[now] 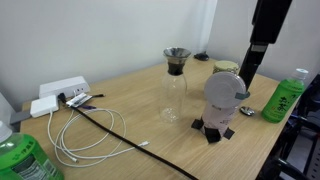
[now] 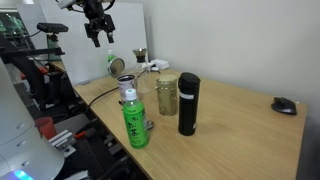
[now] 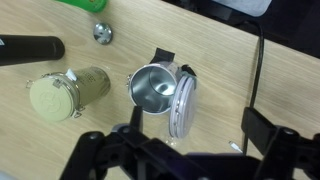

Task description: Close the lid of the pink container.

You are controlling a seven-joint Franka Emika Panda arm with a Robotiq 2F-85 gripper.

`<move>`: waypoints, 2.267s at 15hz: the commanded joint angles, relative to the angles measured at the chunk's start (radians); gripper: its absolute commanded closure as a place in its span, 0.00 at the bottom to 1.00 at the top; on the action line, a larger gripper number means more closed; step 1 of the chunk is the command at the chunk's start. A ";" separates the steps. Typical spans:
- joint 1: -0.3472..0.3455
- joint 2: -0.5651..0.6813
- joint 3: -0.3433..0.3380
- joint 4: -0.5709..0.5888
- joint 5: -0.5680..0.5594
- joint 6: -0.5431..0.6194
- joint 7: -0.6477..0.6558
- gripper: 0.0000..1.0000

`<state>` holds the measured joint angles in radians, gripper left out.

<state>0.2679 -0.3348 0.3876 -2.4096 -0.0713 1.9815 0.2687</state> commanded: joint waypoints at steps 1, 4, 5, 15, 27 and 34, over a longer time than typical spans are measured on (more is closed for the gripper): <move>0.006 0.022 0.006 -0.005 -0.033 0.032 0.025 0.11; 0.007 0.032 0.010 -0.004 -0.045 0.042 0.034 0.39; 0.008 0.036 0.011 -0.002 -0.048 0.042 0.037 0.45; 0.011 0.082 0.009 -0.006 -0.078 0.042 0.050 0.27; 0.012 0.132 -0.013 -0.001 -0.077 0.056 0.037 0.34; 0.008 0.150 -0.020 0.008 -0.094 0.061 0.025 0.25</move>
<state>0.2763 -0.2047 0.3790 -2.4125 -0.1447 2.0345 0.3044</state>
